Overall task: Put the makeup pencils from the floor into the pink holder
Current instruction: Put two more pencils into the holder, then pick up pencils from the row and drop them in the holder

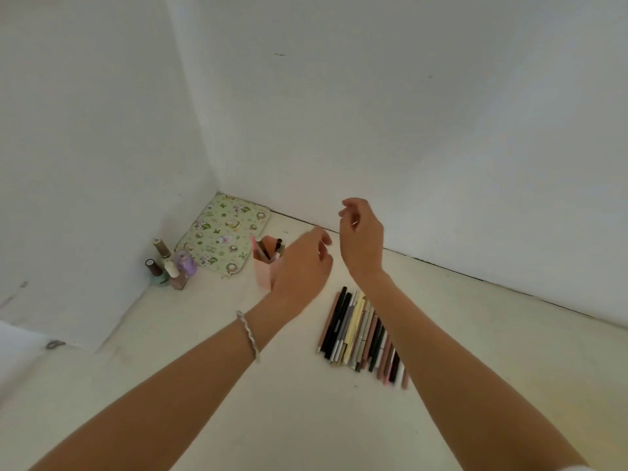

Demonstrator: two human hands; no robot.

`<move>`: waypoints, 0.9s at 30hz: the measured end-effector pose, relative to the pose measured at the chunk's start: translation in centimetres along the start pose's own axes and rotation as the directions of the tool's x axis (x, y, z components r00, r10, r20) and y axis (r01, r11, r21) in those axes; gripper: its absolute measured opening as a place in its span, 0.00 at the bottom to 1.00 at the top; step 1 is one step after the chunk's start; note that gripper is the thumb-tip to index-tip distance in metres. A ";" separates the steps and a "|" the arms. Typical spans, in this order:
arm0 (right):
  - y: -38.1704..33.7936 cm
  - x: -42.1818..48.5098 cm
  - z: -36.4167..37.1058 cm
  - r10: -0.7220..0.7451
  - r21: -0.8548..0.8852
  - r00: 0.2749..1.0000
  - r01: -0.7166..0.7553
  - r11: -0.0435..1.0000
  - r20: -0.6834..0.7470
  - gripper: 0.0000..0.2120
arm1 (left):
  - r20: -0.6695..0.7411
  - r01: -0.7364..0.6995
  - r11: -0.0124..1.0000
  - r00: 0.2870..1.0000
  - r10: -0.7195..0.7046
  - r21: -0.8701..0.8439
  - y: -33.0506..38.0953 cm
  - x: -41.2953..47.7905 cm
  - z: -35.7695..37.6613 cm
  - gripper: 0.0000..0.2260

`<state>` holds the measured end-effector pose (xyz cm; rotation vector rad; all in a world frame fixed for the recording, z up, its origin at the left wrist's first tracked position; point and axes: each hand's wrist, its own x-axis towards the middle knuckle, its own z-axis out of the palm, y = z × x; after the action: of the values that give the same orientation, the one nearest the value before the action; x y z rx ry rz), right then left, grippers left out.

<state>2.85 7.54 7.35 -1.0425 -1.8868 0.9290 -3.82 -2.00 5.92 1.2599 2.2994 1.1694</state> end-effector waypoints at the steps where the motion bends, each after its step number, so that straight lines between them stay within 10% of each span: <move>1: 0.6 0.2 -1.0 0.023 -0.001 1.000 -0.023 1.000 -0.007 0.11 | 0.098 0.022 0.997 0.995 -0.029 0.071 -0.1 -0.3 1.8 0.07; 5: 3.4 -0.1 -4.4 0.074 -0.024 0.997 -0.075 0.997 -0.010 0.11 | 0.354 0.162 0.945 0.898 -0.260 0.284 -2.0 -1.8 7.2 0.09; 17: 8.5 -1.5 -6.4 0.199 -0.106 0.978 -0.192 0.976 0.061 0.11 | 0.382 0.297 0.860 0.801 -0.461 0.415 -4.1 -2.0 10.8 0.08; 22: 9.0 -1.0 -4.1 0.254 -0.283 0.951 -0.198 0.938 0.176 0.10 | 0.237 0.310 0.925 0.903 -0.359 0.220 -2.7 -0.1 8.2 0.05; 27: 9.8 -1.7 -0.6 0.318 -0.736 0.881 0.049 0.675 0.350 0.12 | 0.014 0.168 0.978 0.986 -0.168 -0.121 0.7 2.9 2.7 0.16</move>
<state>7.17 10.02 -1.27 -1.5501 -2.7322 0.4896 -3.58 1.95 5.08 1.0025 2.2444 1.2254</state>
